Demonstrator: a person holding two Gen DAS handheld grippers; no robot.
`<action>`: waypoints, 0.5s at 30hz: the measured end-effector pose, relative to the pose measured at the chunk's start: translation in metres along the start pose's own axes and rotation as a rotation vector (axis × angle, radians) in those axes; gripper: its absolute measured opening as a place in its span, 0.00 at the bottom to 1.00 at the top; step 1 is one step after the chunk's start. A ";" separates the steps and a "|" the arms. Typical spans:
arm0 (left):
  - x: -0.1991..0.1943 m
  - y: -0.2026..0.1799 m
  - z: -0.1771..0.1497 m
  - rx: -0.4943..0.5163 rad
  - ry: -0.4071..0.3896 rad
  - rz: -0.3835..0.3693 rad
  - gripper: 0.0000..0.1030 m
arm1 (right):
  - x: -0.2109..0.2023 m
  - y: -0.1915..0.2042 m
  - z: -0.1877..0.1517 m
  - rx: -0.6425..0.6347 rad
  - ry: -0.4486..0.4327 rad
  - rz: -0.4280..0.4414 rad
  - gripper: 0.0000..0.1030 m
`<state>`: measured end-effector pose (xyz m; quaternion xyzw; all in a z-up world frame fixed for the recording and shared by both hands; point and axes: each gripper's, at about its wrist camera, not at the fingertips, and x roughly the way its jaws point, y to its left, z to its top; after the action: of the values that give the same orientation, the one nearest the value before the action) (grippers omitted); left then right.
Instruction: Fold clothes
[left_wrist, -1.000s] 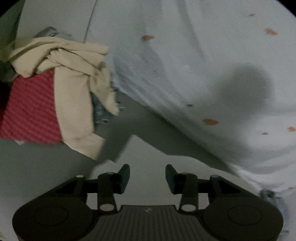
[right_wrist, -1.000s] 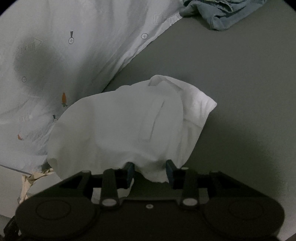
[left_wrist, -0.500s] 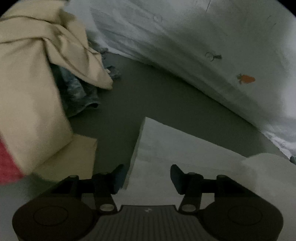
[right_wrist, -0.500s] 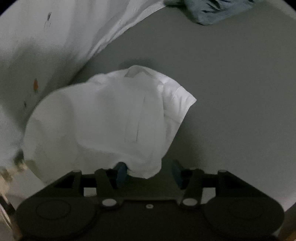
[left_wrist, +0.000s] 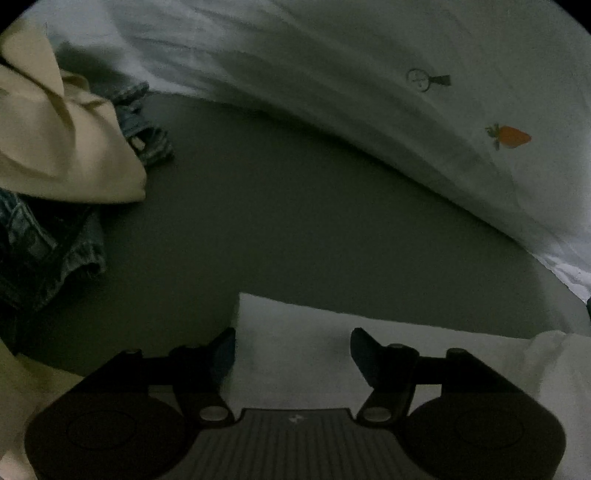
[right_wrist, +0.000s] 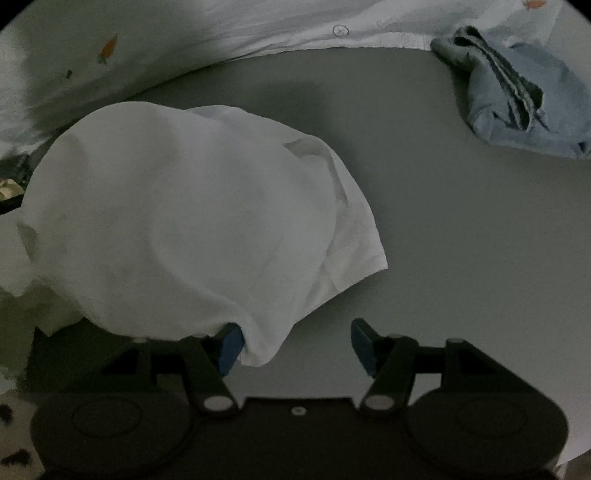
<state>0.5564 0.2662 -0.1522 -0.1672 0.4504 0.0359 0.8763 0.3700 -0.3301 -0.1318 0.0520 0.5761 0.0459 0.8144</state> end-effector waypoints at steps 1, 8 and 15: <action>0.000 -0.001 -0.002 0.007 -0.003 0.004 0.65 | -0.001 -0.004 -0.001 -0.001 0.003 0.013 0.62; -0.001 -0.004 -0.002 -0.006 0.002 0.028 0.65 | -0.004 -0.029 -0.003 0.003 -0.024 0.091 0.62; 0.001 -0.008 -0.002 -0.032 0.005 0.046 0.65 | -0.019 -0.057 -0.015 0.101 -0.107 -0.019 0.59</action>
<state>0.5578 0.2577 -0.1521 -0.1710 0.4556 0.0630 0.8714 0.3505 -0.3889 -0.1269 0.0902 0.5339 0.0063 0.8407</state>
